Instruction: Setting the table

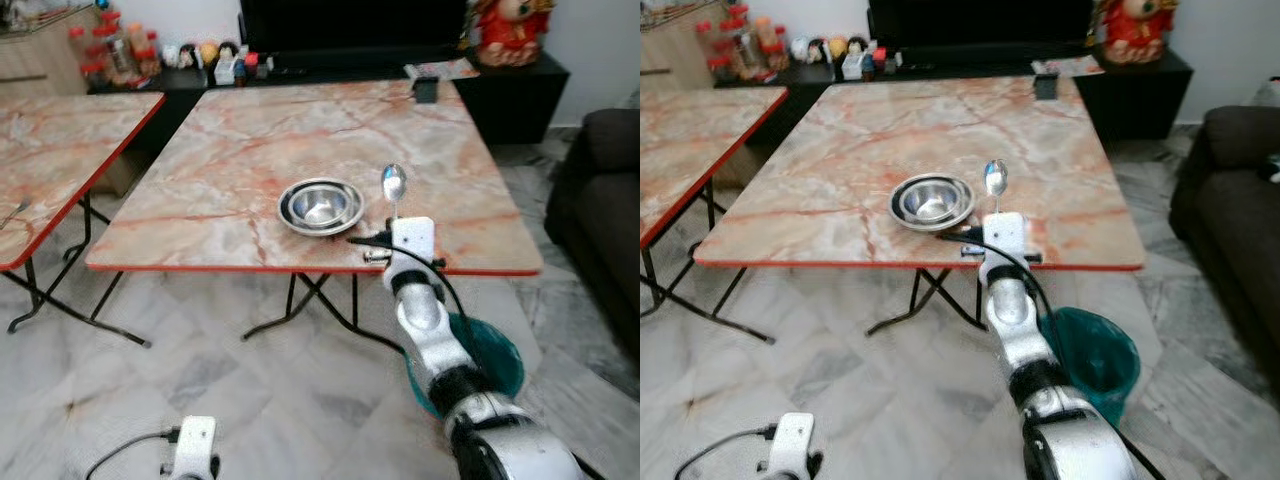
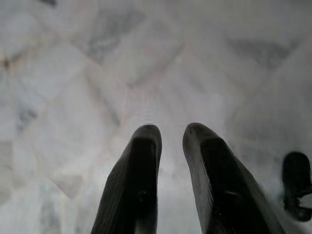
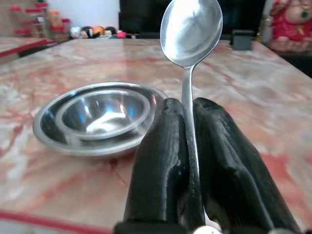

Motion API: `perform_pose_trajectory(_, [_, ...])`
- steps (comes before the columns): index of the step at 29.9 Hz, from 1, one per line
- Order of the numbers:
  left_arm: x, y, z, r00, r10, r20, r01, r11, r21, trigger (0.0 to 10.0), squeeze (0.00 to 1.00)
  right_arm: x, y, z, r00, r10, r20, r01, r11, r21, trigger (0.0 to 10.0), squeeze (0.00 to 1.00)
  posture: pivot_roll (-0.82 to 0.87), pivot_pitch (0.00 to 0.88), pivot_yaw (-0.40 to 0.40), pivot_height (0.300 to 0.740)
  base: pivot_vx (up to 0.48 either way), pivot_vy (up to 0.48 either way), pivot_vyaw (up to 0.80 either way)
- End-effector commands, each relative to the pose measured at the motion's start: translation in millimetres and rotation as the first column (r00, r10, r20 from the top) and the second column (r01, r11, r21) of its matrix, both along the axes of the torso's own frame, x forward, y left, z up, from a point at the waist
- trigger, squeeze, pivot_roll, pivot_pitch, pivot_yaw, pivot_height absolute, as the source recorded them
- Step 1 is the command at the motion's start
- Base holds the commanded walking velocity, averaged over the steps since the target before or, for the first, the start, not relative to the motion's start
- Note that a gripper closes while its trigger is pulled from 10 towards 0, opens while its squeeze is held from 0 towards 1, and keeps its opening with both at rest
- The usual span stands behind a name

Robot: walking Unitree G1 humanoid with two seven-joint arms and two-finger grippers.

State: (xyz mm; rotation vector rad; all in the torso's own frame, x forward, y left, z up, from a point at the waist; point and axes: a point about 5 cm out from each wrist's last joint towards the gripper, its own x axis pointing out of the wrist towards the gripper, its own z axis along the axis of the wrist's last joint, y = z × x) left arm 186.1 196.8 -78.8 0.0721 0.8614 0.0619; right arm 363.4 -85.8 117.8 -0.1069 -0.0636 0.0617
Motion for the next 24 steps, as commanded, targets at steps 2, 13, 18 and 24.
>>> perform_pose_trajectory(2, [1.7,-3.6,0.3,1.000,0.000,0.004,0.000,1.000,-0.005,10.0,0.00,3.1,-7.6,3.5,1.000,-0.016,0.005,0.016,1.000,-0.002,10.0,0.00,-0.05,0.013,0.071,0.740,0.412,0.000,0.00])
perform_pose_trajectory(13, [2.2,-3.4,0.5,1.000,0.001,0.004,0.000,1.000,-0.004,10.0,0.00,3.0,-4.1,3.1,1.000,0.004,-0.001,-0.004,1.000,-0.005,10.0,0.00,-0.05,0.010,0.071,0.740,0.411,0.000,-0.26])
perform_pose_trajectory(18, [2.6,-3.5,0.6,1.000,-0.002,0.002,0.002,1.000,-0.006,10.0,0.00,2.7,-4.0,2.8,1.000,0.001,0.000,-0.001,1.000,-0.010,10.0,0.00,-0.05,0.011,0.074,0.740,0.377,0.000,0.00])
perform_pose_trajectory(24, [2.6,-3.8,0.5,1.000,-0.002,0.001,0.002,1.000,-0.007,10.0,0.00,1.7,-4.5,0.7,1.000,-0.001,-0.006,0.001,1.000,-0.023,10.0,0.00,-0.05,0.012,0.073,0.740,0.054,0.000,0.00])
